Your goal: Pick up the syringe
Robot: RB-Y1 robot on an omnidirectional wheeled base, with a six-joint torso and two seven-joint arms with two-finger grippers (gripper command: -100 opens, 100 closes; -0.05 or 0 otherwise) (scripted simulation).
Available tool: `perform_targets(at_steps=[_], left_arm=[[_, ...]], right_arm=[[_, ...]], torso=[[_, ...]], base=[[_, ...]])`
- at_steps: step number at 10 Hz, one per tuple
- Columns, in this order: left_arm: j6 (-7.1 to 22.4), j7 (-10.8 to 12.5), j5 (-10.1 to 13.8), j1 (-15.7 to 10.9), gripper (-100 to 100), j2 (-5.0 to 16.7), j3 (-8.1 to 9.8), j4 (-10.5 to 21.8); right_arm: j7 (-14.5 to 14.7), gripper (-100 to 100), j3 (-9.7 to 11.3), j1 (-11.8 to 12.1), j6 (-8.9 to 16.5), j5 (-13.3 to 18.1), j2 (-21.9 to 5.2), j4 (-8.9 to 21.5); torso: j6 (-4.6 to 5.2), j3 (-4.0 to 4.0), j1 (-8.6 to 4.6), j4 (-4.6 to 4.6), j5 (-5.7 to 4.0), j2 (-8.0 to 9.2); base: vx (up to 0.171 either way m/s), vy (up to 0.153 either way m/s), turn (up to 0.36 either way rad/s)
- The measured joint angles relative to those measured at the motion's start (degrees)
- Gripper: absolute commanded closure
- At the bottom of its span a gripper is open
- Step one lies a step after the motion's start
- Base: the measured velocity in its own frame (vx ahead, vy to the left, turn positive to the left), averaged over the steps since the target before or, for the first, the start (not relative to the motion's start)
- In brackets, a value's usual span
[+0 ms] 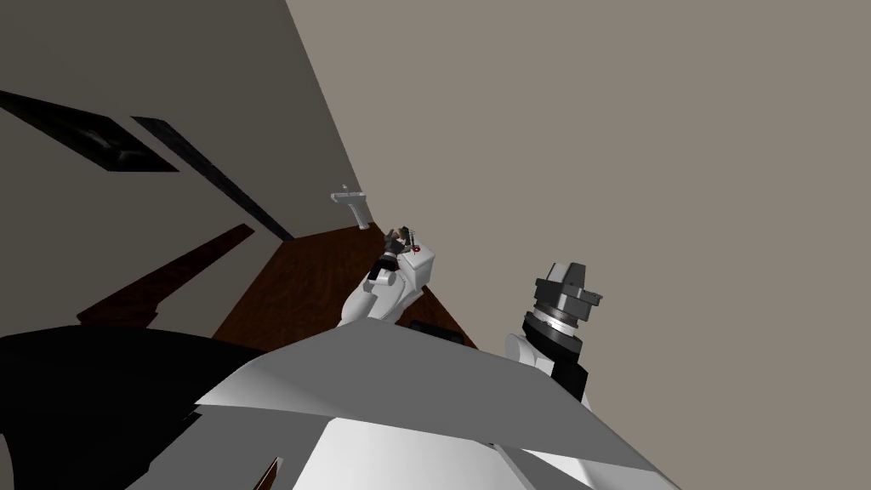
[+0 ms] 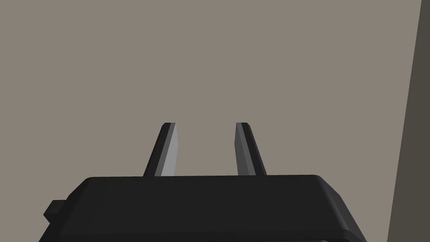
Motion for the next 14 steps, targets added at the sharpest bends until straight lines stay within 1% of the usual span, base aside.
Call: perform_targets(at_steps=[1,2,3,4,5,6,9,10,11,12,13,14], left_arm=[[0.53,0.61,0.38,-0.68,-100,0.05,0.23,1.20],[1.02,1.55,1.14,-2.10,-100,0.40,0.60,3.14],[1.38,2.09,1.47,-2.97,-100,0.33,0.78,4.58],[2.39,2.93,2.24,-4.15,-100,0.55,1.27,5.96],[3.11,3.36,2.52,-4.81,-100,0.28,1.48,6.78],[3.72,4.08,3.19,-6.47,-100,0.32,1.83,8.74],[6.11,5.68,4.52,-9.70,-100,-0.03,2.86,12.35],[6.93,6.48,5.25,-11.38,-100,0.04,3.31,14.09],[7.62,7.00,5.62,-12.49,-100,0.02,3.64,15.46],[8.38,7.82,6.36,-14.16,-100,0.10,4.01,17.33],[9.11,8.27,6.66,-15.06,-100,-0.10,4.36,18.40],[9.93,9.00,7.37,-16.74,-100,-0.15,4.76,20.25]], right_arm=[[0.00,0,0.00,0.00,0.00,0.00,0.00,0.00],[0.00,0,0.00,0.00,0.00,0.00,0.00,0.00],[0.00,0,0.00,0.00,0.00,0.00,0.00,0.00],[0.00,0,0.00,0.00,0.00,0.00,0.00,0.00],[0.00,0,0.00,0.00,0.00,0.00,0.00,0.00],[0.00,0,0.00,0.00,0.00,0.00,0.00,0.00],[0.00,0,0.00,0.00,0.00,0.00,0.00,0.00],[0.00,0,0.00,0.00,0.00,0.00,0.00,0.00],[0.00,0,0.00,0.00,0.00,0.00,0.00,0.00],[0.00,0,0.00,0.00,0.00,0.00,0.00,0.00],[0.00,0,0.00,0.00,0.00,0.00,0.00,0.00],[0.00,0,0.00,0.00,0.00,0.00,0.00,0.00]], torso=[[0.00,-0.01,0.03,-0.01,0.01,-0.02],[-0.01,-0.02,0.05,-0.01,0.01,-0.04],[0.01,-0.03,0.05,-0.01,0.01,-0.06],[-0.01,-0.02,0.04,-0.01,0.01,-0.03],[0.01,-0.01,0.03,-0.01,0.01,-0.02],[0.00,-0.01,0.02,-0.01,0.00,-0.03],[0.01,-0.03,0.02,-0.01,0.00,-0.06],[0.00,-0.03,0.02,-0.01,0.00,-0.05],[0.01,-0.04,0.02,-0.02,0.00,-0.07],[0.00,-0.04,0.03,-0.02,0.00,-0.07],[0.01,-0.04,0.02,-0.02,0.01,-0.07],[-0.01,-0.04,0.03,-0.02,0.00,-0.07]], base=[[-0.027,-0.022,0.104],[-0.021,-0.019,0.048],[-0.033,-0.025,0.080],[-0.032,-0.024,0.057],[-0.033,-0.029,0.080],[-0.026,-0.029,0.051],[-0.025,-0.029,0.088],[-0.022,-0.025,0.054],[-0.023,-0.024,0.103],[-0.021,-0.024,0.058],[-0.025,-0.023,0.129],[-0.018,-0.025,0.046]])
